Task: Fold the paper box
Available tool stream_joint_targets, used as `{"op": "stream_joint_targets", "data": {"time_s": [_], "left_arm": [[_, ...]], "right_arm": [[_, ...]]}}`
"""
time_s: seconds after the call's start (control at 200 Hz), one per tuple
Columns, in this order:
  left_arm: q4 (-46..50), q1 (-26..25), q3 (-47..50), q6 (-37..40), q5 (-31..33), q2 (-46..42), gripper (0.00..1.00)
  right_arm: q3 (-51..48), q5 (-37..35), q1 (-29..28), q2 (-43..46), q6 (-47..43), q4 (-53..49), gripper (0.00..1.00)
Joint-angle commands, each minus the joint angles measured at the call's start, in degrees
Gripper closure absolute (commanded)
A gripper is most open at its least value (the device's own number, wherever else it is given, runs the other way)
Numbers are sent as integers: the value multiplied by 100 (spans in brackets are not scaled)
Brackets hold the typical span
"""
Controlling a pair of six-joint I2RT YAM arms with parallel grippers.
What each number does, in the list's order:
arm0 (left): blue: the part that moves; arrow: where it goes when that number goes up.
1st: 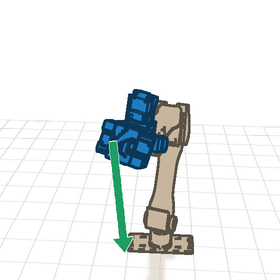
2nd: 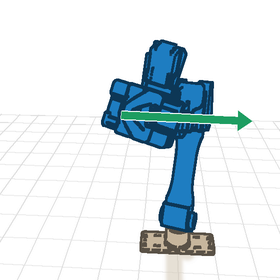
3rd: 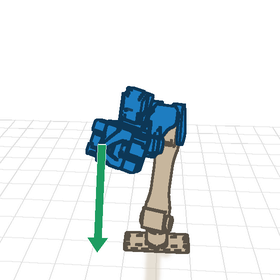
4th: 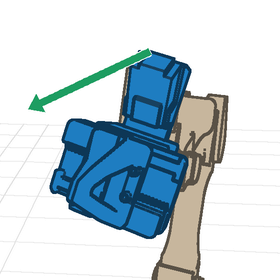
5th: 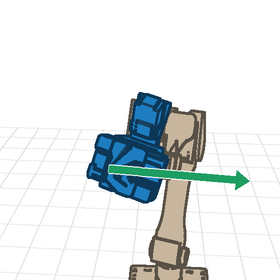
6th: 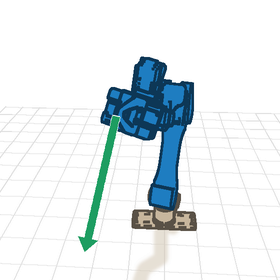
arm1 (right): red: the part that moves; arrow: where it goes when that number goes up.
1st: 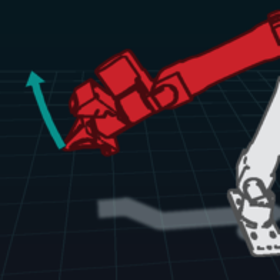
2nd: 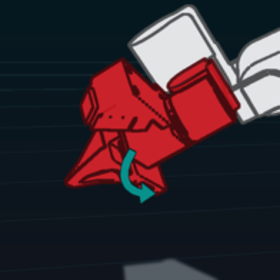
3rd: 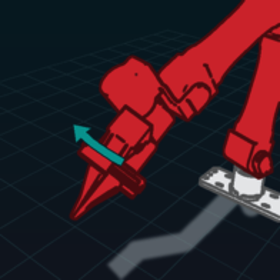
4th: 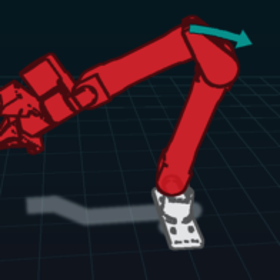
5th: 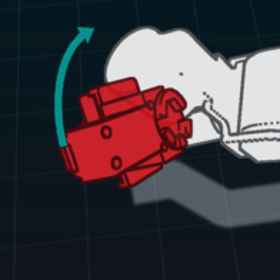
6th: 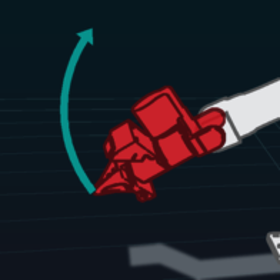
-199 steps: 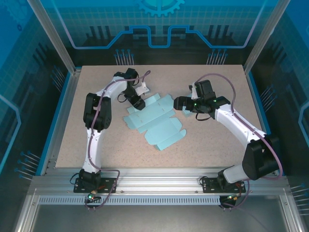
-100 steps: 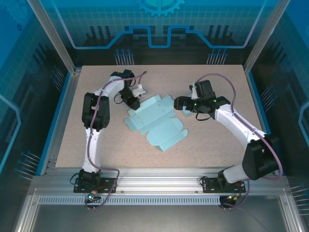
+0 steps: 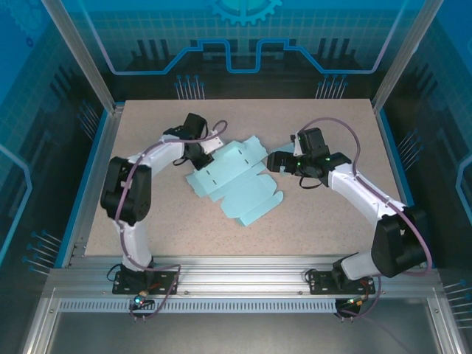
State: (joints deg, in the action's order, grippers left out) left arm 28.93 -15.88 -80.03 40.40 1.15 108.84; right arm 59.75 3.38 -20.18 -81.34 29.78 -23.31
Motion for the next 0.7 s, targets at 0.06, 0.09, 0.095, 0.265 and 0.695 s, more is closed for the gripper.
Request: {"op": "stream_joint_targets", "data": {"time_s": [0.06, 0.09, 0.095, 0.265, 0.695], "left_arm": [[-2128, -183, 1024, 812, 965, -1168, 100], [-2432, -223, 1209, 942, 1027, -1295, 100], [-2473, -227, 1235, 965, 1041, -1313, 100], [-3588, -508, 1793, 1707, 1947, -1549, 100], [-6409, -782, 2350, 3924, 3090, -1142, 100]], "right_arm": [[-36, -91, 84, 230, 78, 333, 0], [-36, -41, 82, 222, 20, 371, 0], [-39, -14, 88, 214, -2, 384, 0], [-120, 305, 94, 92, -176, 660, 0], [-225, -9, 357, 91, 155, 507, 0]]}}
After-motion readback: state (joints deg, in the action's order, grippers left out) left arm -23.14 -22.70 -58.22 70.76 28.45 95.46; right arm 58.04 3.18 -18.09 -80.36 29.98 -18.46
